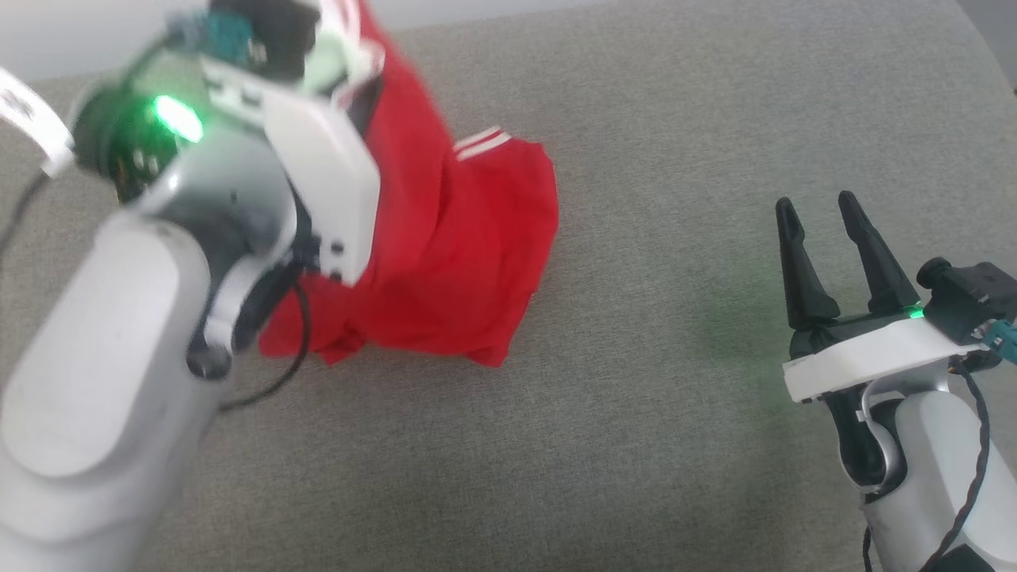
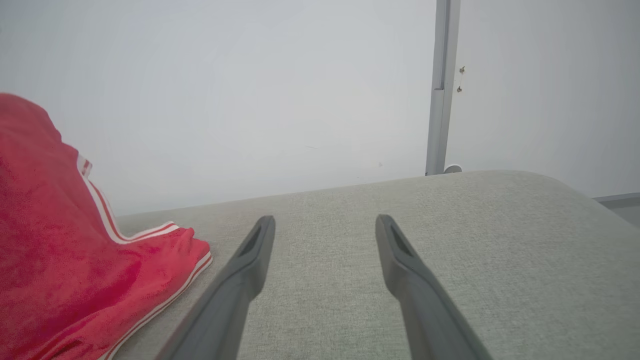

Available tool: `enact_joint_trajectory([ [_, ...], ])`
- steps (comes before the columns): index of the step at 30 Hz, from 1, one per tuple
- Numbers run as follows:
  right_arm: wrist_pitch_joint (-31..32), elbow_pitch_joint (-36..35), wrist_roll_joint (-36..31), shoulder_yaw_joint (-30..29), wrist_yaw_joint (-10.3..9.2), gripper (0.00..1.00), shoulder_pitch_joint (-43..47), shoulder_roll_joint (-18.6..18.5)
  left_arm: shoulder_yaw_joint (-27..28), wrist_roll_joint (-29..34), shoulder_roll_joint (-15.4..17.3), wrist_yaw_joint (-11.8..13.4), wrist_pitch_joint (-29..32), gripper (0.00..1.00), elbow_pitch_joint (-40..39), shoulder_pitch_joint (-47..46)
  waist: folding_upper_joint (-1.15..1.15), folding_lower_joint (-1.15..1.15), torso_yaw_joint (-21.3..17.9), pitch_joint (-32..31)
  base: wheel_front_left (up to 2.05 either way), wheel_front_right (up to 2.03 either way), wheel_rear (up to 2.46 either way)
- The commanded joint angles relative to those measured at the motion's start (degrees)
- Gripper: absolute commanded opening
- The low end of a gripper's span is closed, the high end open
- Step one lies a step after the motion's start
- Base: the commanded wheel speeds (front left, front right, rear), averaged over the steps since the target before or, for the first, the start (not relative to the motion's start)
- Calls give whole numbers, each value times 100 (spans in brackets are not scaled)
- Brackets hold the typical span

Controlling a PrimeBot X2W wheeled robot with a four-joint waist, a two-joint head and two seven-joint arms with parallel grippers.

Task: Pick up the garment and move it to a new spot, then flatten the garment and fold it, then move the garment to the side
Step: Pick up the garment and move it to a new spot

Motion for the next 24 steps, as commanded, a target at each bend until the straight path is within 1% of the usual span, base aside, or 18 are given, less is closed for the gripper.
enact_joint_trajectory([
  [1,-17,10,18,19,-2,100,-57,9,9,48,18,29,-42,0,20,113,0,0,17,14,0,0,0],
  [7,-38,31,20,98,-2,100,-61,-9,101,-69,75,292,-289,0,565,992,0,0,81,39,0,0,0],
  [9,-43,28,32,118,-2,100,-59,-22,121,-104,100,317,-389,0,772,1220,0,0,100,38,0,0,0],
  [11,-43,29,42,136,-2,100,-45,-45,156,-180,60,368,-480,0,1033,1436,0,0,125,30,0,0,0],
  [17,-47,10,33,184,-2,100,-26,-105,147,-341,-11,399,-543,0,1805,1708,0,0,223,13,0,0,0],
  [23,20,-20,8,215,-2,100,-64,-140,-23,-396,-85,240,-288,0,2661,1677,0,0,320,-28,0,0,0],
  [24,26,-24,-2,216,-2,100,-68,-145,-44,-421,-112,248,-246,0,2804,1664,0,0,338,-36,0,0,0],
])
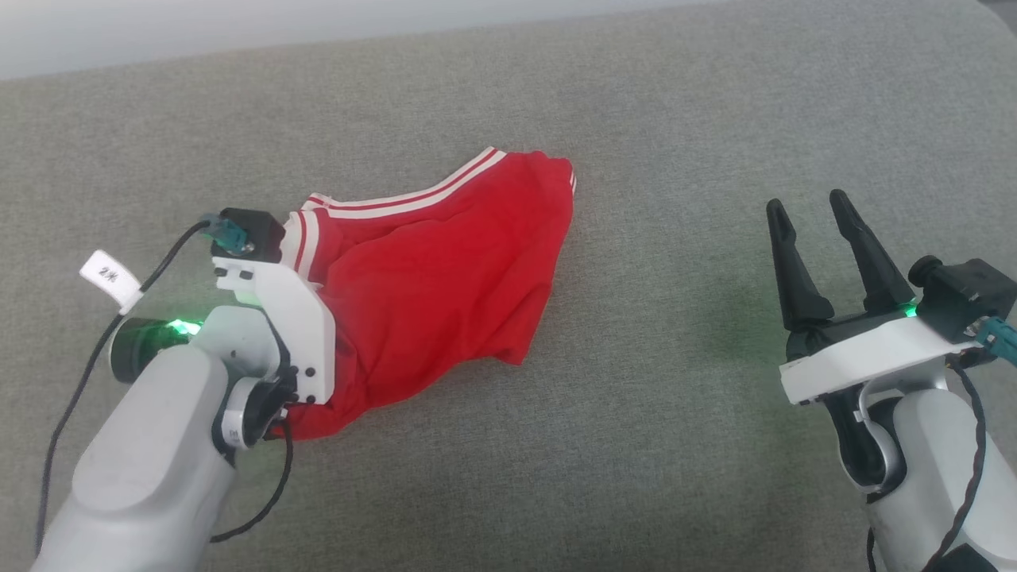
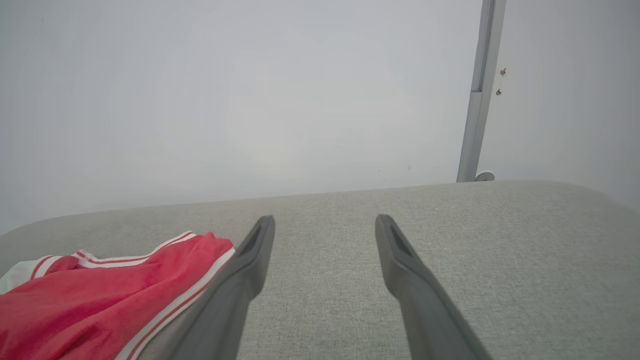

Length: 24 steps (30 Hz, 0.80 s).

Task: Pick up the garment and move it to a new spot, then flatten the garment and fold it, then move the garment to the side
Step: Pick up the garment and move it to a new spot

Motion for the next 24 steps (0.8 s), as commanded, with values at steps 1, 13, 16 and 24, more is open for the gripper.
enact_joint_trajectory([
  [1,29,-16,-11,19,-2,100,-39,-9,-135,12,48,-21,222,2,477,210,0,0,34,-15,0,0,0],
  [13,105,-90,-16,28,-2,100,86,-73,-41,-95,-6,-450,-432,100,573,-70,0,0,202,-291,0,0,0],
  [16,132,-65,62,8,-2,100,149,-102,126,-150,91,-507,-884,100,184,57,0,0,291,-459,0,0,0],
  [24,117,5,87,-77,-2,100,338,-173,586,-188,426,-520,-2026,100,-667,763,0,0,494,-794,0,0,0],
])
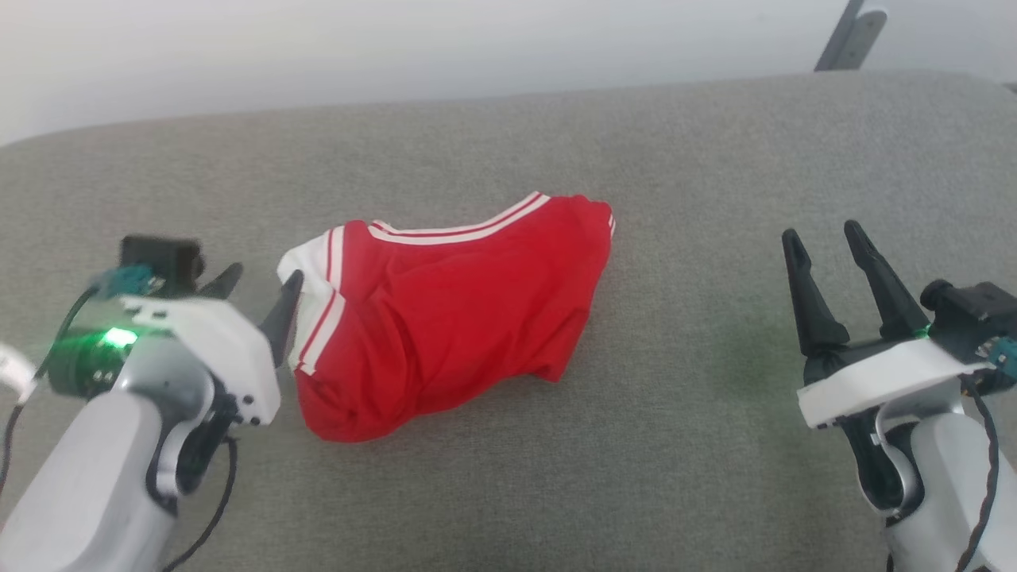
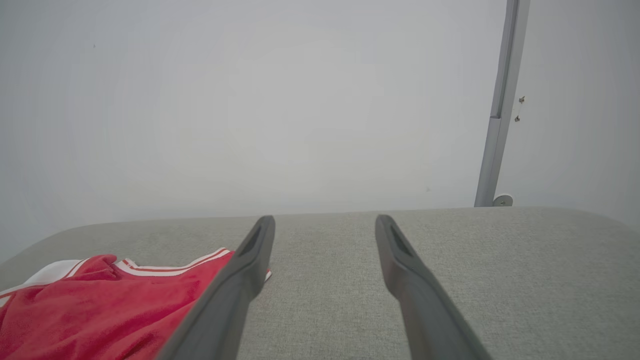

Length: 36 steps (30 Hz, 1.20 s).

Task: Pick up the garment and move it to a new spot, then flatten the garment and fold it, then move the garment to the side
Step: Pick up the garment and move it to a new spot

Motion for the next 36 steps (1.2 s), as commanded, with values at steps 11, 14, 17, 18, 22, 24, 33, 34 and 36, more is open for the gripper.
enact_joint_trajectory([
  [11,-56,180,-10,-122,-2,100,324,-49,709,-182,177,27,-1583,100,-492,1286,0,0,307,-486,0,0,0],
  [14,-75,225,-27,-148,-2,100,419,-47,869,-228,193,71,-1867,100,-537,1616,0,0,357,-601,0,0,0],
  [17,-92,238,-44,-190,-2,100,490,-38,988,-279,188,105,-2081,100,-580,1910,0,0,396,-680,0,0,0],
  [18,-98,243,-46,-203,-2,100,522,-37,1025,-306,181,107,-2147,100,-593,2002,0,0,408,-704,0,0,0],
  [22,-108,252,-68,-258,-2,100,631,-44,1144,-379,183,117,-2356,100,-609,2317,0,0,444,-809,0,0,0],
  [24,-110,246,-78,-287,-2,100,688,-40,1203,-402,204,94,-2457,100,-583,2433,0,0,461,-865,0,0,0],
  [33,-77,167,-142,-417,-2,100,911,55,1412,-563,163,70,-2729,100,-558,2756,0,0,519,-1032,0,0,0],
  [34,-72,147,-141,-428,-2,100,935,61,1431,-580,166,60,-2753,100,-565,2783,0,0,526,-1041,0,0,0],
  [36,-64,119,-163,-453,-2,100,983,71,1459,-611,179,44,-2777,100,-574,2851,0,0,540,-1056,0,0,0],
])
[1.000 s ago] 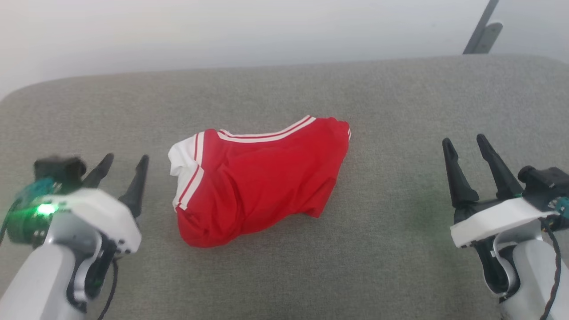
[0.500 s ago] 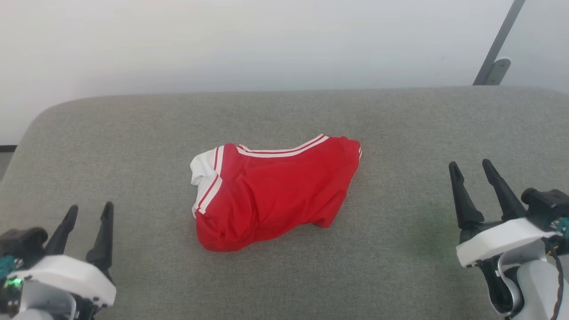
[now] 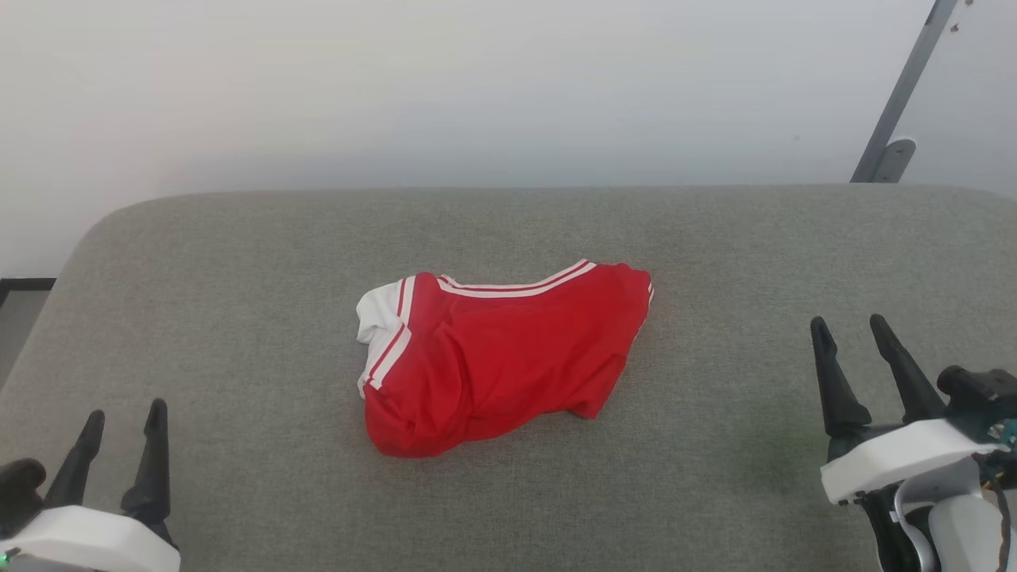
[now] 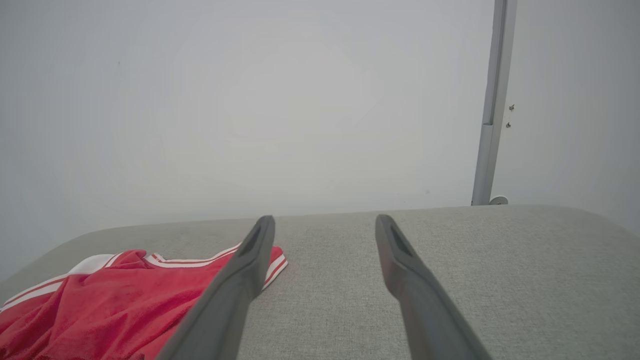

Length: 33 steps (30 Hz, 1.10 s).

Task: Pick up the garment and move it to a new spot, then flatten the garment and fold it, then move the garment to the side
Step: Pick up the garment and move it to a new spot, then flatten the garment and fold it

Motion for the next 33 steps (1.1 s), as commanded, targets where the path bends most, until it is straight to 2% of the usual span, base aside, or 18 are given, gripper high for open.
enact_joint_trajectory([
  [1,6,-27,-42,-8,-2,100,71,12,18,-33,-2,-10,-36,100,-9,72,0,0,6,-4,0,0,0],
  [10,92,-170,-75,-63,-2,100,155,36,72,-126,9,-61,-89,100,-54,163,0,0,38,-13,0,0,0],
  [17,147,-258,-94,-57,-2,100,152,57,69,-312,44,-120,112,100,-159,-10,0,0,7,41,0,0,0],
  [25,151,-315,-71,41,-2,100,-56,95,-57,-512,212,-277,702,100,-133,-812,0,0,-187,323,0,0,0],
  [33,57,-360,-20,237,-1,100,-401,125,-380,-525,519,-441,1591,100,239,-2080,0,0,-612,963,0,0,0],
])
